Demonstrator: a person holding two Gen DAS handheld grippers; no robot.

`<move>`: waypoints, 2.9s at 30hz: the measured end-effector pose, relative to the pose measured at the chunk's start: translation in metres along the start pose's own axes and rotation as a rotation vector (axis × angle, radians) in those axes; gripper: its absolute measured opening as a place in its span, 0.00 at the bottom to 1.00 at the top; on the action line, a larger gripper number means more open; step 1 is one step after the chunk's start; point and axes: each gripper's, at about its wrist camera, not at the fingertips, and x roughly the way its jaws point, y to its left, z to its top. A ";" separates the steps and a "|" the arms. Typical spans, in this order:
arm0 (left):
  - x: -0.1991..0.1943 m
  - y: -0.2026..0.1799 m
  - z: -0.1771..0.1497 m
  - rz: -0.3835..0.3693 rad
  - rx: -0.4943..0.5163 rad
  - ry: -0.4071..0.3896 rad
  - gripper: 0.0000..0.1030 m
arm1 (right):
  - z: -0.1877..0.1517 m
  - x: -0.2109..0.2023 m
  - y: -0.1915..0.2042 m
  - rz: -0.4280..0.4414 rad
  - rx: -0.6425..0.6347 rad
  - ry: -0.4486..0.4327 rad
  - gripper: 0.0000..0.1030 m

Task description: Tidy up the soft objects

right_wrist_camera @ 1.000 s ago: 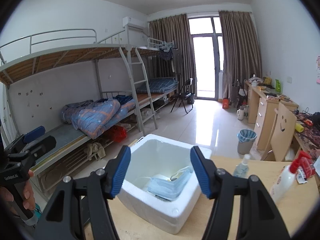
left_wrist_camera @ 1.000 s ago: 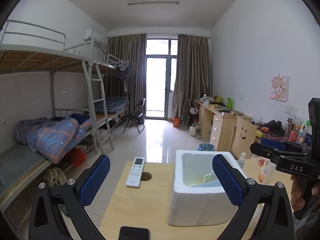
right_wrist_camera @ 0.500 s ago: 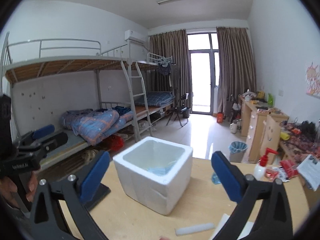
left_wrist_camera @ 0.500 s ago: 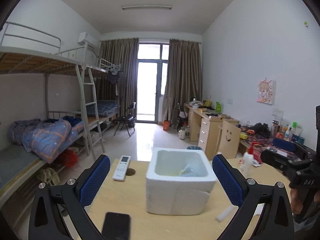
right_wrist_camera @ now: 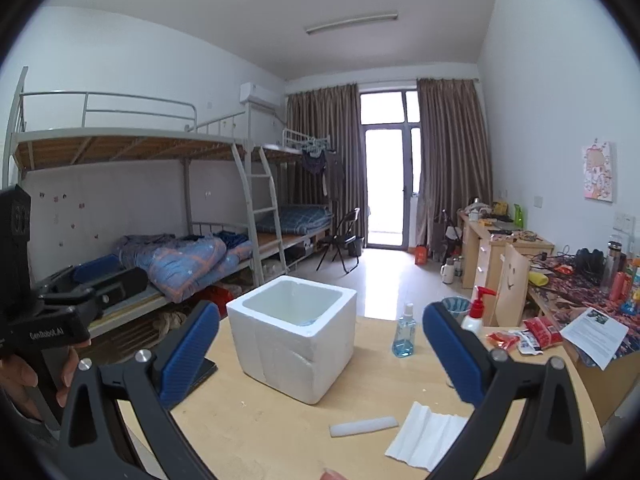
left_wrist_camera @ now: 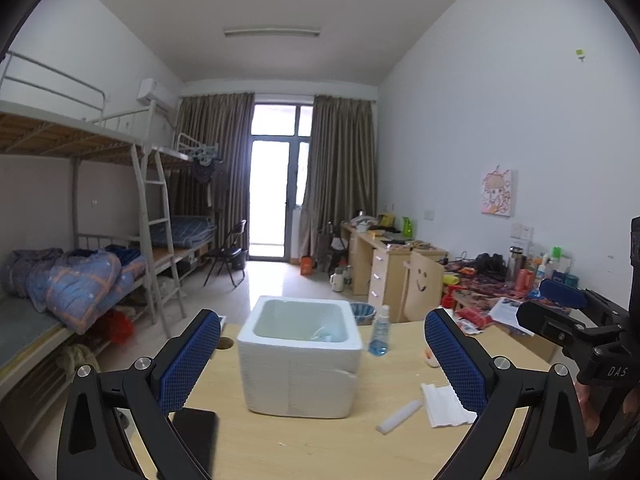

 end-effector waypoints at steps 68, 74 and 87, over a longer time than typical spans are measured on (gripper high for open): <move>0.078 -0.071 -0.127 -0.109 0.014 0.203 0.99 | -0.128 -0.015 -0.064 -0.223 0.137 0.167 1.00; 0.094 -0.076 -0.132 -0.135 0.033 0.249 0.99 | -0.131 -0.004 -0.075 -0.241 0.161 0.212 1.00; 0.143 -0.081 -0.137 -0.228 0.059 0.378 0.99 | -0.139 0.023 -0.093 -0.268 0.190 0.281 1.00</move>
